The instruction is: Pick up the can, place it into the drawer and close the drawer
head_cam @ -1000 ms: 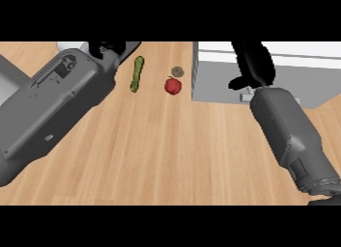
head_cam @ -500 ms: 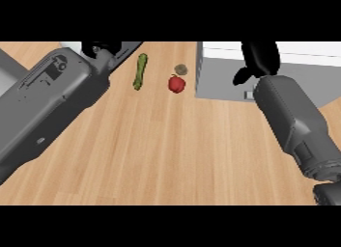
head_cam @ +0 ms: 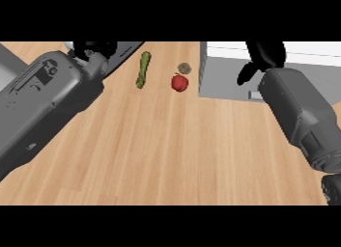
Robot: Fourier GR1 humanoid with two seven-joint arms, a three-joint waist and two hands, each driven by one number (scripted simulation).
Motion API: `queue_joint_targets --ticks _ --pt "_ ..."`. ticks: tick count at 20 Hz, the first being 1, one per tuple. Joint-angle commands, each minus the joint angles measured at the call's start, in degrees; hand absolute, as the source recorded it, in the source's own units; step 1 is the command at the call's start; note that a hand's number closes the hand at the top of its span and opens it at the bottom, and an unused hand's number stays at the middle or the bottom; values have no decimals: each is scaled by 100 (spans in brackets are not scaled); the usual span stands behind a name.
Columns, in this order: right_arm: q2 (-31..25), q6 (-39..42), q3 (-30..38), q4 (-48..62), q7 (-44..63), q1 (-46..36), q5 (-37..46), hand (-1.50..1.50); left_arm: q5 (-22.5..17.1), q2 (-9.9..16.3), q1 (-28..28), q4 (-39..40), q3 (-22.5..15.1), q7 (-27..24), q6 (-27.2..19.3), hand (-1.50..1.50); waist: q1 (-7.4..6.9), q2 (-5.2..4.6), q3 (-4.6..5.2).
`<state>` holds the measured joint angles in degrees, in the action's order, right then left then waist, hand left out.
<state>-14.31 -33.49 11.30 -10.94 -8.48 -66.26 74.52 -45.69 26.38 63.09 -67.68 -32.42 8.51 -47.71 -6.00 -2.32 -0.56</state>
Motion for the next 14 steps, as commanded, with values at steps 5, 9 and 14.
queue_joint_targets --ticks 5,9,14 --pt "414 601 1341 -107 -883 -490 -1513 -150 0 45 -93 -271 -1 166 -50 -150 -122 42 10" --pt "396 1073 2062 -105 -1236 -562 -2263 -150 38 92 -112 -291 -12 210 -64 -150 -40 60 9" --pt "186 1339 2300 -89 -1712 -506 -2496 -150 83 295 -289 -434 53 249 5 -150 -15 21 33"
